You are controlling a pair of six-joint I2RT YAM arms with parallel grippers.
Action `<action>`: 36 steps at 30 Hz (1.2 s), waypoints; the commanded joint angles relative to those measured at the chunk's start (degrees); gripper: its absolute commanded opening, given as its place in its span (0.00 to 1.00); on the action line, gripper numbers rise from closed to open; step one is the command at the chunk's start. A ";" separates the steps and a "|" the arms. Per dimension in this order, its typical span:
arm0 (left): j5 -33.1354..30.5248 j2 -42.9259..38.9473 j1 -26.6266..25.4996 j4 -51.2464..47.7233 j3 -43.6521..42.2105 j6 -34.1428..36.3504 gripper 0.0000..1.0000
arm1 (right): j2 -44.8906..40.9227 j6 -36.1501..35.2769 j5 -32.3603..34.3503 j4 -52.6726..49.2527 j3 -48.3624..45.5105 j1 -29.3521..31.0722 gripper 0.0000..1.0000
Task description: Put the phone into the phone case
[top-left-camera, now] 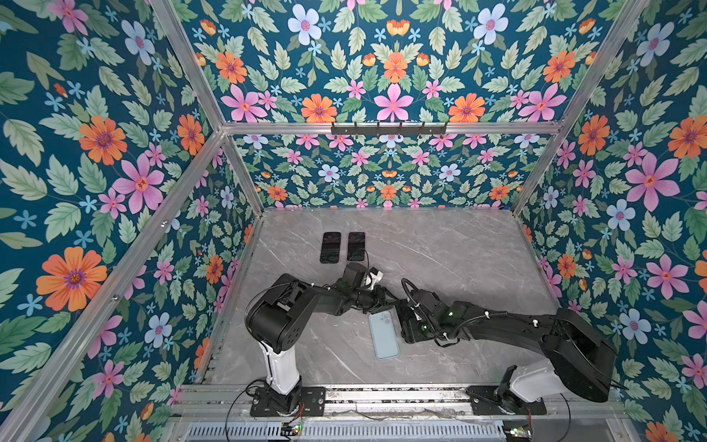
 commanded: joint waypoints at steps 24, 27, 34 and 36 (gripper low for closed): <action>1.79 1.58 -0.13 14.39 -4.27 -6.27 0.12 | -1.04 -1.05 0.93 -0.86 1.17 0.04 0.64; 0.94 1.41 -0.24 16.82 -5.15 -8.45 0.08 | -2.59 -0.17 1.70 -4.65 2.61 0.04 0.78; -3.30 0.21 -0.72 31.33 -8.97 -21.33 0.01 | -14.97 20.06 1.65 -8.87 1.74 0.05 0.87; -5.09 0.17 -1.18 36.59 -9.71 -25.79 0.00 | -20.79 29.05 2.68 -6.64 -1.05 0.00 0.87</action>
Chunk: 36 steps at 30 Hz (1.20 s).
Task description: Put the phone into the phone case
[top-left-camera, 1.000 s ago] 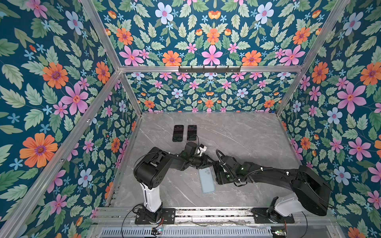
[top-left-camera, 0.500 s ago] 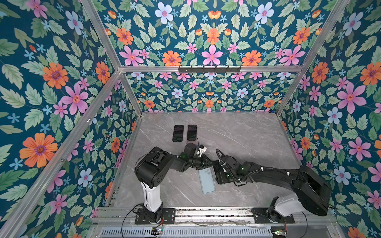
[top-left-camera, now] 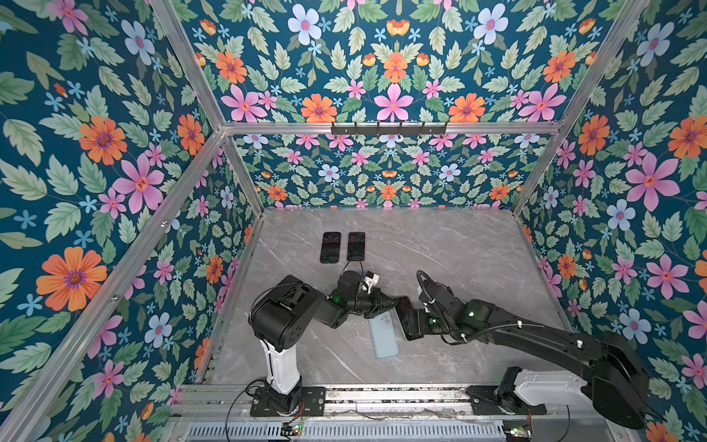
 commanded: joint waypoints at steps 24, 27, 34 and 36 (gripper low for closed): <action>-11.73 3.91 -3.12 36.69 -2.41 -26.48 0.00 | -27.67 51.34 14.05 42.24 -34.89 -3.77 0.63; -11.79 3.91 -3.14 36.78 -2.49 -26.65 0.00 | -26.45 49.72 14.08 43.77 -34.15 -4.07 0.55; -12.12 4.00 -3.37 37.61 -2.79 -27.11 0.00 | -24.62 48.31 13.00 45.71 -32.98 -4.25 0.42; -12.32 3.87 -3.33 37.75 -3.01 -27.10 0.00 | -24.43 47.91 12.44 46.15 -32.66 -4.24 0.38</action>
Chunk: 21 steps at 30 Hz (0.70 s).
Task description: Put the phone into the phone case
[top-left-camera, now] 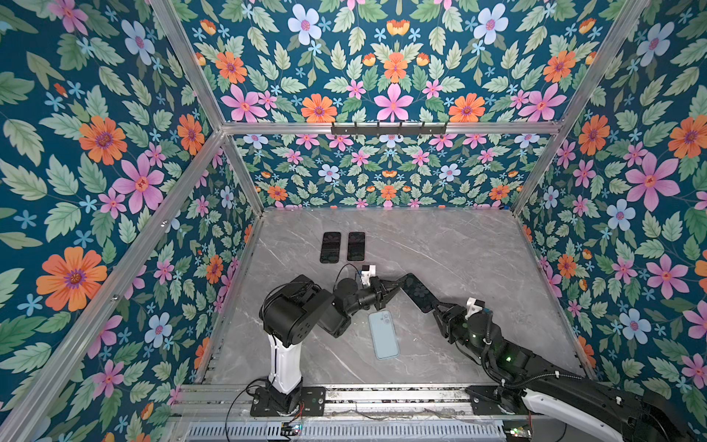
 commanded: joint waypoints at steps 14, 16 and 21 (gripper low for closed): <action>-0.33 -1.41 -0.59 4.59 -0.35 -0.54 0.02 | -0.62 0.52 -1.87 1.18 1.53 -0.12 0.06; -0.44 -1.75 -0.68 4.29 -0.53 -0.09 0.08 | -1.61 0.38 -1.49 -0.02 1.61 -0.16 0.02; -0.05 -3.29 -0.48 1.30 -1.73 2.86 0.52 | -5.30 -0.66 -1.68 -7.19 2.85 -1.60 0.00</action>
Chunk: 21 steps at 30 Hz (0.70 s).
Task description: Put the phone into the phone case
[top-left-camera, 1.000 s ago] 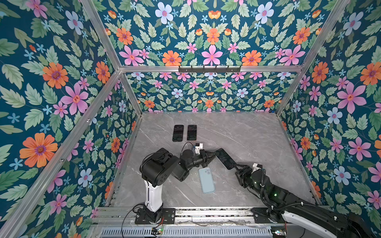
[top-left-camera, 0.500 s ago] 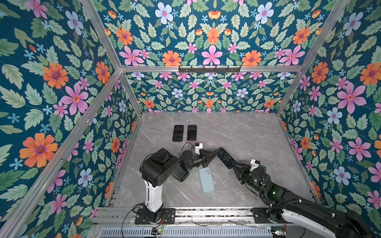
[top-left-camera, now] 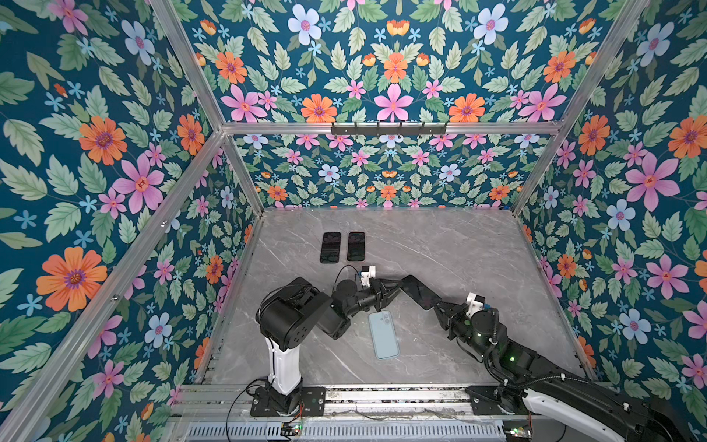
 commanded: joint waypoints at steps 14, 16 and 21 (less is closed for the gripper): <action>-5.94 -14.02 1.42 -87.67 19.47 56.50 0.58 | 4.29 -13.86 -22.43 -14.29 8.25 -17.69 0.00; -7.18 -12.81 1.26 -93.79 21.84 60.93 0.56 | 5.93 -17.13 -23.76 -15.87 10.13 -17.81 0.00; -14.87 -10.69 0.27 -109.29 28.76 70.27 0.53 | 8.27 -21.85 -26.03 -17.10 12.61 -18.18 0.00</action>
